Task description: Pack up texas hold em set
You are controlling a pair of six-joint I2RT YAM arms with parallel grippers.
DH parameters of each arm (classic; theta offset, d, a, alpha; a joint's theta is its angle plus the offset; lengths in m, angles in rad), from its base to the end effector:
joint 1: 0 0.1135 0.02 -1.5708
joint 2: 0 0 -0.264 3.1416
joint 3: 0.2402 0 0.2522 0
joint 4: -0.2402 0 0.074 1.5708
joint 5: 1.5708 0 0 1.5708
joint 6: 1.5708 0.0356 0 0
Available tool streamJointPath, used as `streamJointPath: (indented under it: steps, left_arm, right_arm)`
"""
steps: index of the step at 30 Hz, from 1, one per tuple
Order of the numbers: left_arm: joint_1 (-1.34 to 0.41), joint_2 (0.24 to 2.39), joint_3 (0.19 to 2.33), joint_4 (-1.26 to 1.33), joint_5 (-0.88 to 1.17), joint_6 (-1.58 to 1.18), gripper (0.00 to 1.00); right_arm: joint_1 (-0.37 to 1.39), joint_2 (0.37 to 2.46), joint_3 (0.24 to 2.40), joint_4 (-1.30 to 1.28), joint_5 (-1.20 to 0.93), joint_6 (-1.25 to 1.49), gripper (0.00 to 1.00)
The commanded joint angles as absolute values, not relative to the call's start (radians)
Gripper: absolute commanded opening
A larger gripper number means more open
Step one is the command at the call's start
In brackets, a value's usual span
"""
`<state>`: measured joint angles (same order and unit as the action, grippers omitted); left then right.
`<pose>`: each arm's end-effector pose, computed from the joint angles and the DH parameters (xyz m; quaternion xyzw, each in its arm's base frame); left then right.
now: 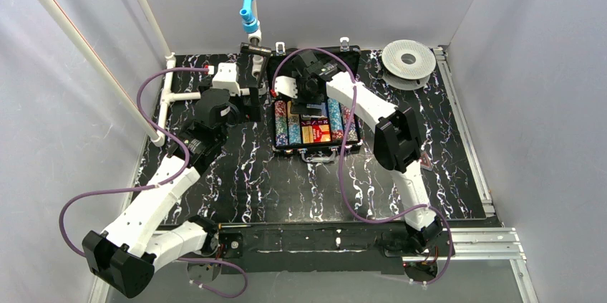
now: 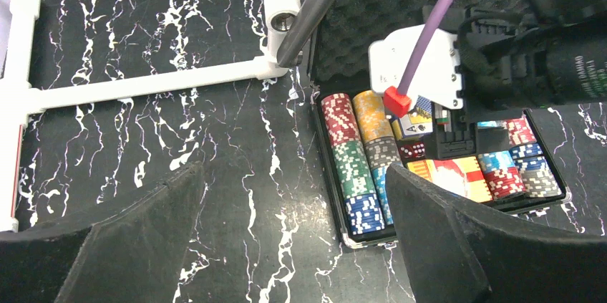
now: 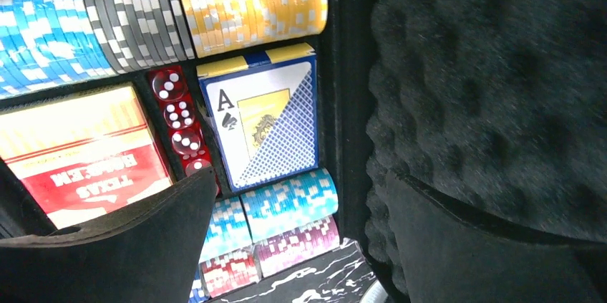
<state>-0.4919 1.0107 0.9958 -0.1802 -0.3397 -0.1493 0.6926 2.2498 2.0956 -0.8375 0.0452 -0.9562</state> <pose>0.2093 -0.0987 0.3727 0.0241 0.7686 -0.0733 0.6350 0.3835 0.3161 0.2489 -0.6990 0.6553 -0.0590 0.2801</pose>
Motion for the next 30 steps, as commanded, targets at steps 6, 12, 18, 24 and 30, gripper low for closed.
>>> streamJointPath:
  steps: [6,12,18,24,30]
  left_arm:
    - [-0.488,1.007,1.003,-0.18,-0.329,-0.146,0.99]
    - [-0.488,1.001,1.001,-0.179,-0.337,-0.144,0.99]
    - [-0.488,1.012,1.002,-0.178,-0.331,-0.147,1.0]
    - [-0.488,1.016,1.004,-0.179,-0.328,-0.149,0.99]
    - [-0.488,1.014,1.006,-0.18,-0.328,-0.15,0.99]
  right_arm:
    - [0.685,2.142,2.027,-0.681,0.03,-0.822,0.98]
    - [0.703,2.175,2.019,-0.584,0.08,-0.694,0.99]
    - [0.723,2.219,2.039,-0.537,0.19,-0.589,0.97]
    - [0.76,2.253,1.997,-0.491,0.298,-0.558,0.94]
    - [0.761,2.265,1.977,-0.448,0.34,-0.536,0.93]
